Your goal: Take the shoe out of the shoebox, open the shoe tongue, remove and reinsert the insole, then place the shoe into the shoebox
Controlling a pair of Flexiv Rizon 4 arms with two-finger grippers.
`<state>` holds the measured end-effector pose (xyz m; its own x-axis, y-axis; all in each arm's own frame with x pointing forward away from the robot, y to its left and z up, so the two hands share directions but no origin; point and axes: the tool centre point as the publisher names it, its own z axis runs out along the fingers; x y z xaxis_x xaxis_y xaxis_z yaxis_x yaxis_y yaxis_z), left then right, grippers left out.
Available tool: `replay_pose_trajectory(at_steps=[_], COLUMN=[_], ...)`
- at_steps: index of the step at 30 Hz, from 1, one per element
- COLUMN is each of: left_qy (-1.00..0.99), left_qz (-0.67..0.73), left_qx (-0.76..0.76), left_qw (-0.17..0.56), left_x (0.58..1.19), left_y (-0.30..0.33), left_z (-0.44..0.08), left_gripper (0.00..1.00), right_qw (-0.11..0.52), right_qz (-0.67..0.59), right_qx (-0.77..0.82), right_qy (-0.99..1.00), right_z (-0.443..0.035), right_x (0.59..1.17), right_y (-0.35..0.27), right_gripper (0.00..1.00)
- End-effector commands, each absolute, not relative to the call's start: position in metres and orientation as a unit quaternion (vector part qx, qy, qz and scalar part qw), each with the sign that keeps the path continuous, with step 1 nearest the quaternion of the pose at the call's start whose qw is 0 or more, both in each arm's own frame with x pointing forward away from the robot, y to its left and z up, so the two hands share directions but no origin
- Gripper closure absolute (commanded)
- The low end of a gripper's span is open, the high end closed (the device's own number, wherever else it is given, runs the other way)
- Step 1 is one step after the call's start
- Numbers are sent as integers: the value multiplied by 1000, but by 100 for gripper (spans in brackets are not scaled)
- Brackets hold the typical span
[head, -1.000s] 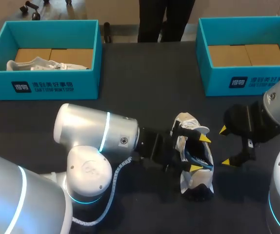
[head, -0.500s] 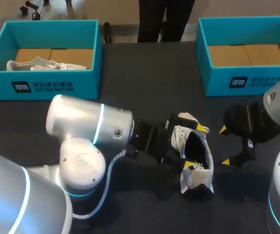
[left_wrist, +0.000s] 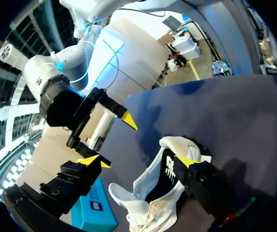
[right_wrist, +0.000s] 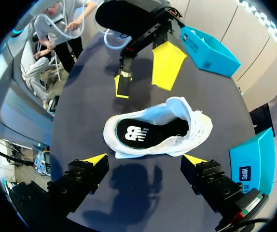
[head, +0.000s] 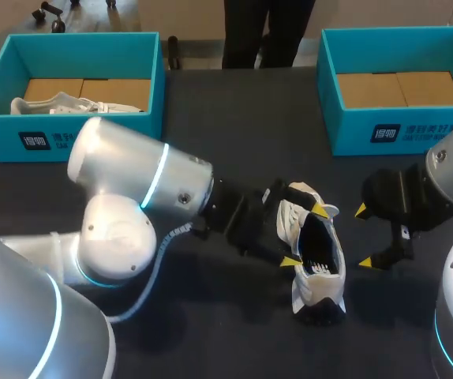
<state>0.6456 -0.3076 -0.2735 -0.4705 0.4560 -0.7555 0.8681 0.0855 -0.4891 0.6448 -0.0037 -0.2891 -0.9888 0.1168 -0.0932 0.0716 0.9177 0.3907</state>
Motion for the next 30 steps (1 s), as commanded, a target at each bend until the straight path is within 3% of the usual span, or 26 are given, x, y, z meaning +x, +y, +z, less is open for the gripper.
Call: replay_pose_trajectory(at_steps=[1,13,30], left_qy=[706,695,683], left_qz=[-464,-407,-369], left_qx=[503,571,612], left_qw=[182,160,152], left_x=[647,654,662], left_y=[-292,-273,-259], left_z=[-265,-258,-256], left_gripper=[0,0,0], right_qw=[59,58,82], right_qz=[198,200,151], right_qx=[48,49,80], right_qy=[977,977,982], right_z=[-289,-290,-258], right_x=[643,643,637], right_y=[-4,-9,-91], right_gripper=[0,0,0])
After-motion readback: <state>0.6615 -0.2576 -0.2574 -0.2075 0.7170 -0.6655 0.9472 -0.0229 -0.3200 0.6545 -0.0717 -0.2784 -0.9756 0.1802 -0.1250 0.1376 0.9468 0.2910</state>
